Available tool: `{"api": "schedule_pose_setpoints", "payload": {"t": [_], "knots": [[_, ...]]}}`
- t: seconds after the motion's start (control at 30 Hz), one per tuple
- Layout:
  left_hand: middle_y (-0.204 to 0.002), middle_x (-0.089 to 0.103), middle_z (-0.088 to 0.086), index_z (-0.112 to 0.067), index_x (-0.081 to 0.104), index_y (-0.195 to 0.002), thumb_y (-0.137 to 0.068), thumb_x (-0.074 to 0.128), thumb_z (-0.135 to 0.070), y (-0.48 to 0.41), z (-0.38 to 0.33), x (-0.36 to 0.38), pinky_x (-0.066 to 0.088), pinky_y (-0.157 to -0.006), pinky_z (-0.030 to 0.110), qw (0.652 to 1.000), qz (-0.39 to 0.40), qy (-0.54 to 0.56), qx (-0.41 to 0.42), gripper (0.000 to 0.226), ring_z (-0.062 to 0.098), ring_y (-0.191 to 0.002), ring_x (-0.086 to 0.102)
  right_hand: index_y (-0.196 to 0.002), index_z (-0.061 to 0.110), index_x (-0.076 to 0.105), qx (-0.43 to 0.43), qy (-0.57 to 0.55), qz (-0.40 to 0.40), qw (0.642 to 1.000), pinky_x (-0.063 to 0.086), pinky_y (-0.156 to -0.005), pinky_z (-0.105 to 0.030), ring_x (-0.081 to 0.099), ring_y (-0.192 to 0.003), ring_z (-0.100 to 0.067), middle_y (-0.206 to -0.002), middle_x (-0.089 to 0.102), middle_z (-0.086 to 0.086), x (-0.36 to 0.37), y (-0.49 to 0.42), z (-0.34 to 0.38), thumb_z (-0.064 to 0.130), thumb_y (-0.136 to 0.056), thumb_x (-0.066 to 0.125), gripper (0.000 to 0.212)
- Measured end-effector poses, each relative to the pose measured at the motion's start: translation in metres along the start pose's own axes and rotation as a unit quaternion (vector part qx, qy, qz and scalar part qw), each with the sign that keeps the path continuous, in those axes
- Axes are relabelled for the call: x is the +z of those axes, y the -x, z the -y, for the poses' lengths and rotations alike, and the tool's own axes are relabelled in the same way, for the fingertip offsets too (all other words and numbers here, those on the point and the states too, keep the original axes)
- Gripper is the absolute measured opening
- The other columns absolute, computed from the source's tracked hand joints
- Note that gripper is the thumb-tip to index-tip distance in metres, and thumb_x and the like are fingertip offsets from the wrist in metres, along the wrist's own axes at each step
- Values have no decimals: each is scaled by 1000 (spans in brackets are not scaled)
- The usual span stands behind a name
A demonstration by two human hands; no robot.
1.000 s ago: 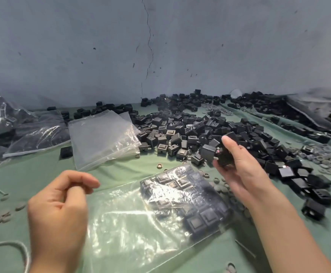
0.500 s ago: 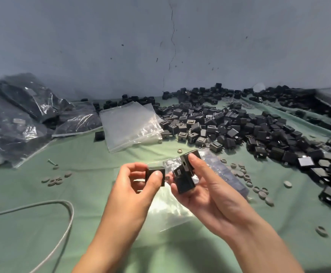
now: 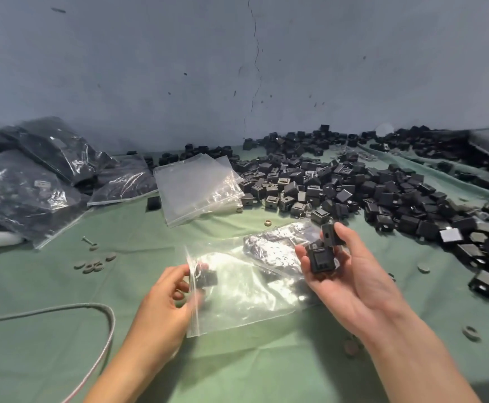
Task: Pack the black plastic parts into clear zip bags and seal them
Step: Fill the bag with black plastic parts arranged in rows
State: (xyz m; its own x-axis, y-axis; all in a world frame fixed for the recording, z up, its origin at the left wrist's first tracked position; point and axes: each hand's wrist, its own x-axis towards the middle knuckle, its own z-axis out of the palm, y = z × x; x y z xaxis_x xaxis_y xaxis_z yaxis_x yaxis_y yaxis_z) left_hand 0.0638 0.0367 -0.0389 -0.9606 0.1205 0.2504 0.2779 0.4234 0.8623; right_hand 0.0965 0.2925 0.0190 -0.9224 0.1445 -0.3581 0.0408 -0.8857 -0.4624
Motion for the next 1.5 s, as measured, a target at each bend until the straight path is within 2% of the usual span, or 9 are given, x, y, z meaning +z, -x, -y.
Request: {"api": "schedule_pose_setpoints", "payload": {"t": [0.23,0.4,0.5,0.83,1.03,1.17,1.27,1.43,1.5], "knots": [[-103,70,-13,-45,67,-109,-86,74,-34,-5,3,3,51,-96,43,988,115,-101,9,26,14,-105,64,-136,9,55,-17,5,-12,1000,57,-80,-32,66,-101,-35,-124,57,-32,-2,-1,4,27,-86,75,57],[-114,55,-27,-71,49,-104,-78,53,-74,-20,2,3,22,-99,15,960,148,-234,45,26,1,-116,37,-120,8,59,-24,3,-19,1000,55,-80,-30,67,-97,-34,-122,59,-32,0,-5,7,29,-85,75,43],[-119,45,-27,-79,43,-106,-60,47,-92,-26,-1,6,31,-104,28,965,173,-195,17,48,2,-118,25,-114,9,57,-24,10,-22,999,55,-76,-30,68,-96,-33,-121,60,-32,-1,-9,8,29,-86,75,38],[-115,56,-26,-50,58,-121,-75,60,-78,-43,-7,28,51,-93,31,954,263,-138,35,54,-3,-112,58,-133,11,53,-37,19,-20,999,57,-76,-29,67,-97,-34,-131,54,-31,2,-25,15,28,-88,74,52],[-103,49,-58,-49,49,-110,-78,76,-48,-44,-14,29,38,-82,-3,960,264,-82,48,42,-28,-103,51,-122,10,55,-40,16,-21,999,57,-74,-30,69,-99,-35,-126,57,-33,4,-38,22,29,-88,74,44],[-95,67,-32,-34,71,-92,-86,69,-10,-42,-17,39,43,-74,1,972,225,-46,48,25,-11,-87,64,-122,10,56,-44,10,-19,999,57,-76,-30,68,-103,-35,-126,58,-31,5,-47,29,30,-88,74,43],[-92,62,-37,-43,68,-78,-82,67,-42,-38,-19,48,44,-75,6,976,203,-63,39,4,-11,-89,61,-134,10,53,-50,11,-20,999,57,-78,-31,68,-101,-34,-128,57,-32,6,-52,33,29,-88,75,54],[-118,56,-27,-25,44,-135,-70,72,-49,-46,-14,53,39,-65,-6,971,223,-51,-72,75,-39,-75,45,-133,12,52,-49,17,-16,999,59,-77,-31,69,-102,-34,-126,57,-33,4,-59,39,29,-86,77,56],[-100,65,-30,-36,44,-119,-65,70,-55,-48,-19,56,39,-62,-5,968,237,-49,-72,62,-37,-75,48,-132,12,51,-51,17,-15,998,59,-74,-32,69,-99,-35,-125,57,-33,5,-60,41,29,-85,77,57]]}}
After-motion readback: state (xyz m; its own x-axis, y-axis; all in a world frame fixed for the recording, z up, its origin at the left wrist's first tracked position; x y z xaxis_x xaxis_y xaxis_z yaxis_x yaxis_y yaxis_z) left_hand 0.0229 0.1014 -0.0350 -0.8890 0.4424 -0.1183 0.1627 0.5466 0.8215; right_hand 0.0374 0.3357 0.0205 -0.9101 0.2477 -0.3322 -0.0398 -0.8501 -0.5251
